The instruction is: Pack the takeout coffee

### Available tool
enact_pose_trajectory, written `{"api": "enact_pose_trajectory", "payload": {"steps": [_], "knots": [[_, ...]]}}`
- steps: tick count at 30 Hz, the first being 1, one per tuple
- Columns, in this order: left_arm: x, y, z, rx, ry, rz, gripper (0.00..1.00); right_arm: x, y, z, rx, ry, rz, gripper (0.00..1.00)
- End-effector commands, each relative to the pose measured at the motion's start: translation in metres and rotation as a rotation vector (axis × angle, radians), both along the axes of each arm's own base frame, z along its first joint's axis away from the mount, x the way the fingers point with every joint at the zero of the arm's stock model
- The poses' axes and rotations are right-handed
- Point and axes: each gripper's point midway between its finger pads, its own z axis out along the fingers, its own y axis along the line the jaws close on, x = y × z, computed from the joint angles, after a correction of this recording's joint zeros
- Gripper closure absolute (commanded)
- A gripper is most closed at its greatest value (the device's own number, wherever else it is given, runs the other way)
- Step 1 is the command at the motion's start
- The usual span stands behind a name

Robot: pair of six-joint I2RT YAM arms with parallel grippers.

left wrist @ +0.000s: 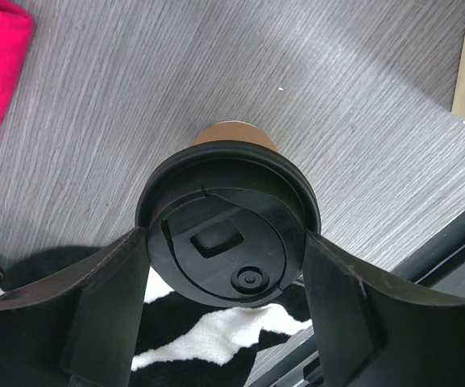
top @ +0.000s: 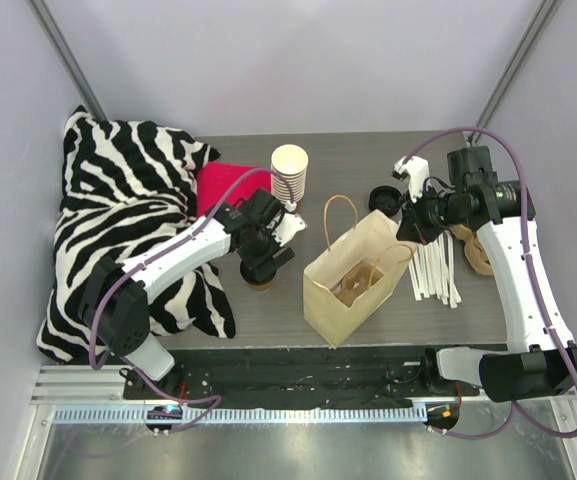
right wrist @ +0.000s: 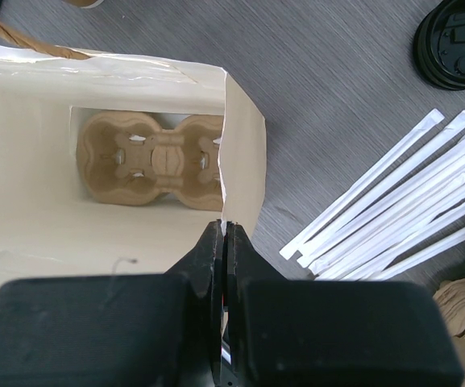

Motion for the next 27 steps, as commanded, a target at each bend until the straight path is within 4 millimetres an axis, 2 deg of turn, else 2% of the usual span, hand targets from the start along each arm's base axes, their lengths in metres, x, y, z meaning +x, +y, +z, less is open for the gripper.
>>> {"api": "enact_pose_trajectory", "payload": {"steps": [1, 6, 9, 10, 12, 18, 21, 24, 25, 26, 27], "knots": [[-0.006, 0.023, -0.038, 0.14, 0.055, 0.008, 0.31, 0.008, 0.003, 0.015, 0.011, -0.061, 0.014, 0.99], [-0.011, 0.026, -0.04, 0.142, 0.07, 0.01, 0.46, 0.009, 0.002, 0.016, 0.008, -0.064, 0.013, 0.99], [-0.011, 0.025, -0.036, 0.134, 0.066, 0.009, 0.58, 0.008, 0.003, 0.016, 0.01, -0.062, 0.015, 0.99], [-0.012, 0.025, -0.032, 0.128, 0.065, 0.006, 0.66, 0.009, 0.002, 0.016, 0.011, -0.061, 0.012, 0.99], [-0.011, 0.021, -0.024, 0.108, 0.058, 0.008, 0.75, 0.009, 0.003, 0.016, 0.015, -0.061, 0.009, 0.99], [-0.016, 0.015, 0.0, 0.06, 0.068, -0.005, 0.98, 0.008, 0.006, 0.018, 0.032, -0.062, 0.009, 0.99], [-0.013, 0.013, 0.019, 0.025, 0.028, 0.009, 1.0, 0.005, 0.007, 0.019, 0.045, -0.057, 0.015, 0.99], [-0.014, 0.011, 0.042, -0.014, -0.001, 0.016, 1.0, 0.002, 0.01, 0.02, 0.059, -0.05, 0.023, 0.86], [-0.014, 0.011, 0.048, -0.028, -0.005, 0.019, 1.0, 0.001, 0.01, 0.022, 0.059, -0.051, 0.018, 0.78], [-0.014, 0.008, 0.057, -0.053, -0.019, 0.025, 1.0, 0.001, 0.01, 0.023, 0.06, -0.051, 0.017, 0.6], [-0.018, 0.008, 0.067, -0.074, -0.029, 0.023, 1.0, 0.001, 0.01, 0.024, 0.061, -0.053, 0.013, 0.51]]}}
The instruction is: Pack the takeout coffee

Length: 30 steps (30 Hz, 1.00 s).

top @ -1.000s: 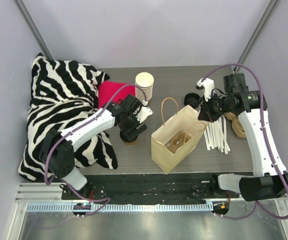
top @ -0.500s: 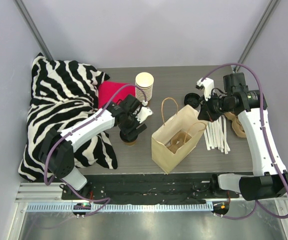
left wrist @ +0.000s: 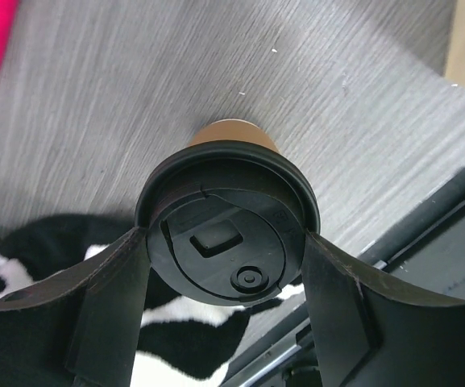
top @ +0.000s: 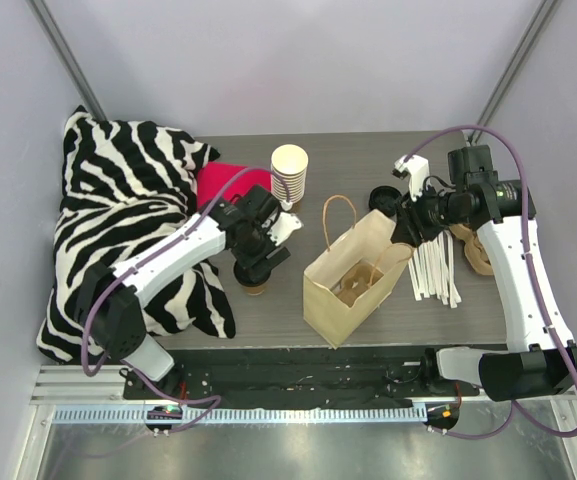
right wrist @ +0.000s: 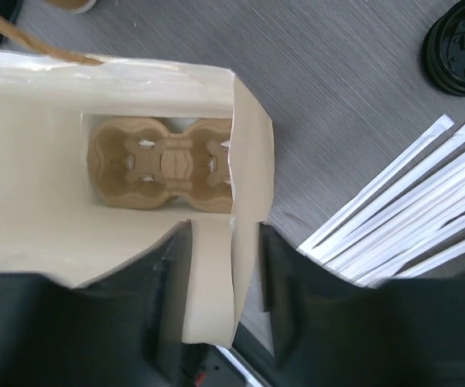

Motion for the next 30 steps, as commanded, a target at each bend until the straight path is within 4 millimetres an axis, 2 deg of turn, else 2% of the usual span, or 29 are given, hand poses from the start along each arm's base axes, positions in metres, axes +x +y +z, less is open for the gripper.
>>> {"api": "enact_pose_trajectory", "payload": {"steps": [1, 3, 4, 7, 13, 17, 21, 24, 27, 28, 30], "knots": [[-0.006, -0.003, 0.059, -0.124, -0.079, 0.016, 1.0, 0.002, 0.005, 0.024, 0.036, -0.064, 0.003, 0.4], [-0.011, -0.005, 0.083, -0.185, -0.111, 0.014, 1.0, 0.003, 0.005, 0.028, 0.037, -0.074, 0.005, 0.28], [-0.012, -0.006, 0.091, -0.21, -0.121, 0.01, 1.0, 0.005, 0.005, 0.034, 0.035, -0.092, 0.006, 0.19], [-0.017, -0.006, 0.119, -0.286, -0.173, 0.02, 1.0, 0.012, 0.006, 0.05, 0.032, -0.138, 0.021, 0.11], [-0.026, -0.002, 0.153, -0.379, -0.207, 0.038, 1.0, 0.017, 0.016, 0.077, 0.038, -0.237, 0.176, 0.07], [-0.028, -0.001, 0.171, -0.445, -0.23, 0.038, 1.0, 0.02, 0.024, 0.073, -0.003, -0.266, 0.257, 0.07], [-0.031, -0.001, 0.188, -0.503, -0.241, 0.036, 1.0, 0.016, 0.045, 0.076, -0.01, -0.296, 0.347, 0.07], [-0.04, -0.007, 0.211, -0.587, -0.223, 0.006, 1.0, 0.019, 0.051, 0.068, -0.053, -0.298, 0.36, 0.08], [-0.052, -0.014, 0.245, -0.682, -0.246, -0.055, 1.0, 0.027, 0.048, 0.055, -0.075, -0.252, 0.322, 0.09], [-0.055, -0.016, 0.261, -0.714, -0.274, -0.08, 1.0, 0.03, 0.048, 0.054, -0.07, -0.234, 0.289, 0.09], [-0.064, -0.022, 0.276, -0.761, -0.267, -0.14, 1.0, 0.034, 0.046, 0.054, -0.075, -0.217, 0.259, 0.1]]}}
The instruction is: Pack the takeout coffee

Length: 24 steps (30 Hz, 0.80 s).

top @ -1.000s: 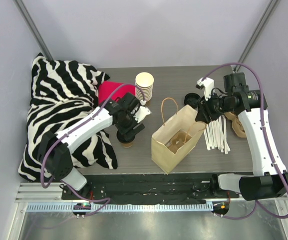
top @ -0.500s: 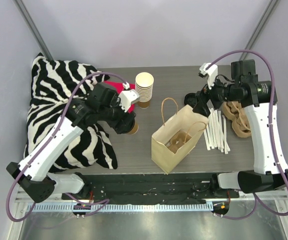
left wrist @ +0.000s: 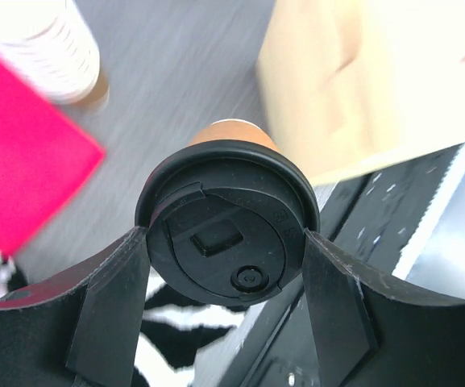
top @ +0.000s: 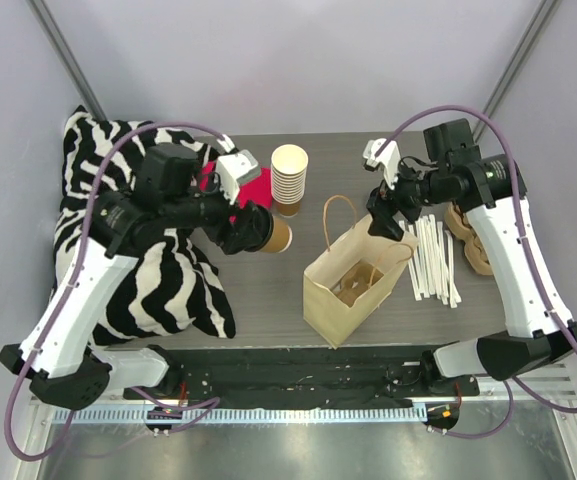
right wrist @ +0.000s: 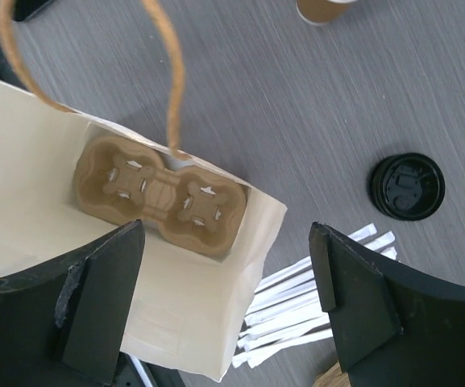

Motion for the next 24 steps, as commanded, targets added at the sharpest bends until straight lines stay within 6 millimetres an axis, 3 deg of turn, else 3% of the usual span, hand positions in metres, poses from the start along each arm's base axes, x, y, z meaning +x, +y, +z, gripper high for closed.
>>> {"api": "enact_pose_trajectory", "payload": {"steps": [1, 7, 10, 12, 16, 24], "knots": [[-0.034, -0.014, 0.07, -0.188, -0.092, -0.163, 1.0, 0.019, -0.004, 0.0, -0.009, 0.006, -0.099, 0.1], [-0.039, -0.037, 0.116, -0.286, -0.14, -0.29, 1.0, 0.017, -0.008, -0.001, 0.01, 0.045, -0.175, 0.1], [-0.043, -0.05, 0.132, -0.298, -0.197, -0.35, 1.0, 0.018, -0.018, -0.005, 0.017, 0.076, -0.235, 0.16], [-0.043, -0.066, 0.126, -0.259, -0.217, -0.379, 1.0, 0.016, -0.023, -0.011, 0.014, 0.109, -0.255, 0.29], [-0.039, -0.089, 0.116, -0.19, -0.277, -0.402, 1.0, 0.005, -0.018, -0.017, 0.027, 0.157, -0.216, 0.45], [-0.035, -0.126, 0.079, 0.02, -0.397, -0.462, 1.0, 0.002, -0.006, -0.036, 0.05, 0.256, -0.166, 0.77]]}}
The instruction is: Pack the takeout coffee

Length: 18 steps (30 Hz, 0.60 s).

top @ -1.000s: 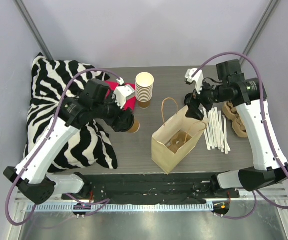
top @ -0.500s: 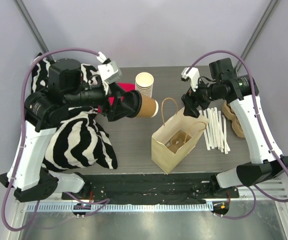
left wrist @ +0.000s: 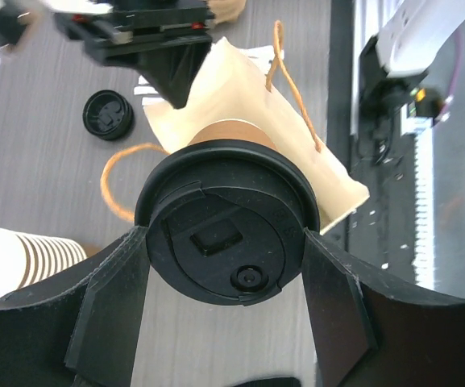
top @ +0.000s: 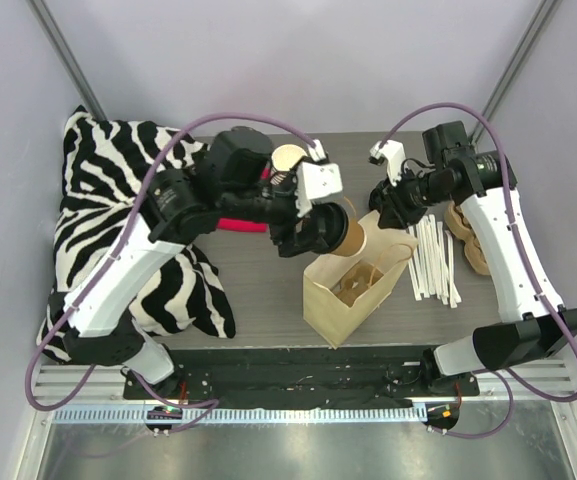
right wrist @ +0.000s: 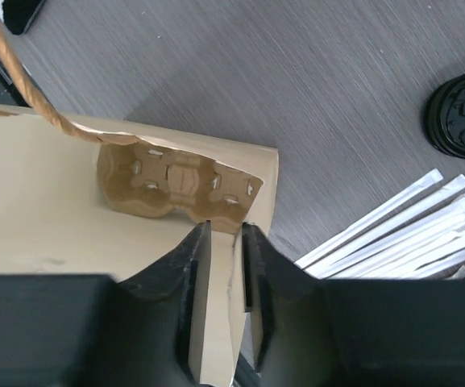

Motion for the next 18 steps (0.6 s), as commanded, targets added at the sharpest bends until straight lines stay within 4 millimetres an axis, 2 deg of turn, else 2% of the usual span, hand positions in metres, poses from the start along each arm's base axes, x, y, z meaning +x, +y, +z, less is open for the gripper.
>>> {"api": "enact_pose_trajectory", "payload": {"steps": [1, 2, 3, 5, 11, 17, 18], "knots": [[0.009, -0.008, 0.001, 0.064, -0.181, 0.019, 1.0, -0.004, 0.014, -0.001, 0.061, 0.044, 0.035, 0.81], [0.005, -0.012, -0.003, 0.082, -0.191, 0.006, 1.0, -0.004, 0.016, 0.001, 0.071, 0.046, 0.039, 0.84], [0.007, -0.016, -0.008, 0.11, -0.223, -0.003, 1.0, -0.003, 0.017, 0.002, 0.073, 0.045, 0.04, 0.94], [0.007, -0.021, -0.016, 0.155, -0.262, -0.007, 1.0, -0.004, 0.019, 0.006, 0.082, 0.044, 0.034, 0.99], [0.008, -0.033, -0.045, 0.254, -0.31, -0.059, 1.0, -0.019, 0.029, 0.018, 0.109, 0.032, 0.048, 0.99], [0.006, -0.04, -0.065, 0.285, -0.322, -0.124, 1.0, -0.037, 0.032, 0.015, 0.135, 0.059, 0.056, 0.99], [0.003, -0.041, -0.075, 0.298, -0.31, -0.149, 1.0, -0.042, 0.031, 0.014, 0.14, 0.061, 0.061, 0.99]]}}
